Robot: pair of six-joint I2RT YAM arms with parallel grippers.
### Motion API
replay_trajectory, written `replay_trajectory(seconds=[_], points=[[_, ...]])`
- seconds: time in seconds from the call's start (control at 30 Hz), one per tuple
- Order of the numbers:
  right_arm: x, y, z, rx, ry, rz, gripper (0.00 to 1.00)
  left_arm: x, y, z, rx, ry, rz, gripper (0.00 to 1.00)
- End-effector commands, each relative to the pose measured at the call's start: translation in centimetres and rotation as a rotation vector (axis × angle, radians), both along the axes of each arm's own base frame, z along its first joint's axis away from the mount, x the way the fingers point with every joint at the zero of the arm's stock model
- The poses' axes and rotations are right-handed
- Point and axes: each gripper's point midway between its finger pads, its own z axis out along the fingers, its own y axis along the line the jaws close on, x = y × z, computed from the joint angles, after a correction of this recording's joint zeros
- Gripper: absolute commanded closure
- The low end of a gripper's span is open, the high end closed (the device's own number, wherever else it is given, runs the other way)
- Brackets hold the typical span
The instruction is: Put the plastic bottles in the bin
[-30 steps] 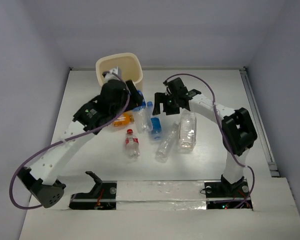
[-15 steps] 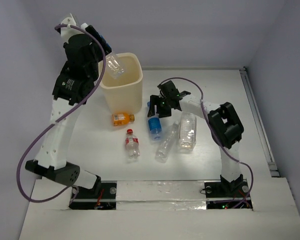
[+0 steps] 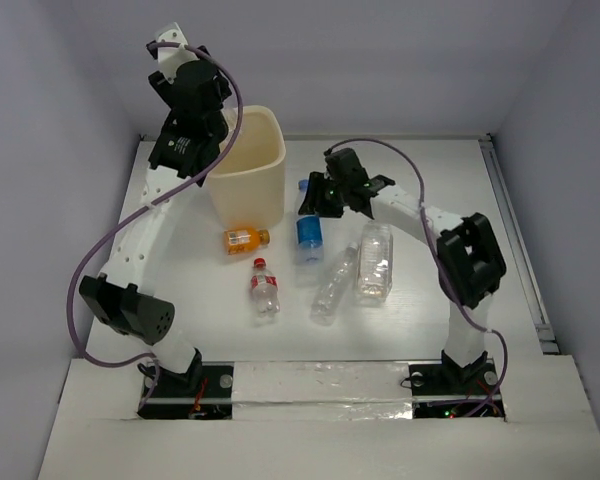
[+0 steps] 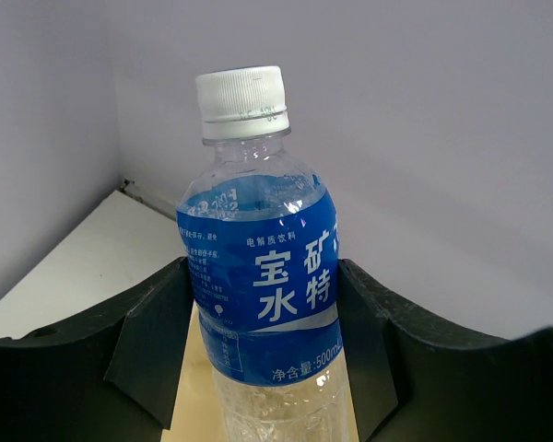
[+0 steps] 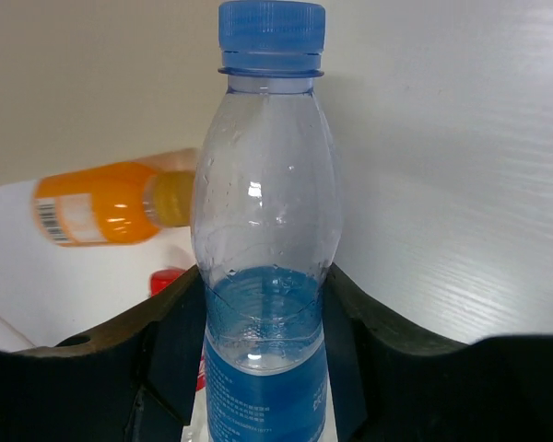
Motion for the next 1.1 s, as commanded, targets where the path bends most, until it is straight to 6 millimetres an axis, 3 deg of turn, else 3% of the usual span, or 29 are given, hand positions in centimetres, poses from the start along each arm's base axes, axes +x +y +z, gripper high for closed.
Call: replay_trajectory(seconds=[0.0,0.17,0.2,0.23,0.27,0.3,0.33,0.37,0.43,0.5,0.57,0.6,0.67,0.7,0.73,0.77,0.8,0.83,0.87,0.9,0.93,1.0,1.07], points=[[1.1,-1.2,10.3,0.074,-0.239,-0.076,0.54,0.7,1.0,1.5,0.013,-0.096,0.058,0.73],[-0.1,-3.8,18.2,0.103,-0.400,-0.127,0.54,1.7,0.2,-2.1,0.041,-0.046,0.048,0.71],[-0.3,-4.6,21.4,0.128,-0.463,-0.157,0.55,1.9,-0.4,-3.2,0.044,-0.040,0.037,0.68],[-0.3,-5.0,22.8,0.139,-0.490,-0.174,0.56,1.8,-0.6,-3.6,0.043,-0.039,0.026,0.66],[-0.3,-5.2,24.3,0.152,-0.516,-0.186,0.56,1.9,-0.8,-4.0,0.039,-0.033,0.017,0.62],[-0.2,-5.2,25.6,0.170,-0.535,-0.191,0.57,1.9,-0.9,-4.7,0.040,-0.020,0.009,0.49],[-0.1,-5.1,28.4,0.211,-0.576,-0.203,0.57,1.8,-1.1,-4.7,0.029,-0.024,-0.003,0.42],[0.1,-4.9,29.6,0.233,-0.592,-0.205,0.58,1.7,-1.2,-5.0,0.030,-0.015,-0.009,0.33],[1.0,-4.1,32.4,0.279,-0.632,-0.210,0.58,1.4,-1.1,-4.7,0.021,-0.020,-0.017,0.26],[1.8,-3.6,33.8,0.298,-0.647,-0.219,0.58,0.8,-1.2,-3.9,0.012,-0.028,-0.030,0.21],[3.0,-2.7,36.0,0.352,-0.680,-0.230,0.58,-0.2,-1.2,-2.2,-0.019,-0.067,-0.054,0.21],[3.5,-2.4,36.6,0.368,-0.693,-0.233,0.58,-0.7,-1.2,-2.2,-0.023,-0.052,-0.063,0.19],[5.0,-1.5,37.8,0.412,-0.723,-0.248,0.58,-2.4,-1.3,-0.3,-0.063,-0.090,-0.108,0.19],[5.6,-1.1,38.0,0.420,-0.730,-0.254,0.58,-3.0,-1.6,-0.7,-0.096,-0.078,-0.130,0.21],[6.2,-0.7,38.0,0.427,-0.738,-0.255,0.58,-4.5,-2.0,0.4,-0.124,-0.100,-0.184,0.25],[7.4,0.7,36.5,0.415,-0.728,-0.245,0.58,-5.2,-2.3,0.0,-0.143,-0.088,-0.214,0.29],[7.8,0.7,37.9,0.429,-0.763,-0.257,0.57,-5.8,-2.8,-1.6,-0.185,-0.061,-0.241,0.35],[8.4,0.9,37.7,0.416,-0.775,-0.259,0.57,-7.6,-3.9,-0.9,-0.211,-0.080,-0.329,0.40],[8.5,1.8,37.6,0.418,-0.783,-0.248,0.56,-8.5,-4.6,-1.5,-0.225,-0.072,-0.365,0.45],[9.3,3.0,36.4,0.404,-0.781,-0.239,0.56,-9.0,-4.7,-4.2,-0.229,-0.012,-0.375,0.54],[9.4,3.0,37.5,0.414,-0.817,-0.236,0.55,-10.7,-5.5,-3.9,-0.263,-0.017,-0.427,0.58],[9.5,4.8,36.9,0.411,-0.835,-0.212,0.54,-12.3,-6.6,-7.6,-0.268,0.080,-0.469,0.68],[9.6,5.6,36.9,0.395,-0.872,-0.200,0.54,-14.5,-7.3,-8.6,-0.305,0.102,-0.519,0.72]])
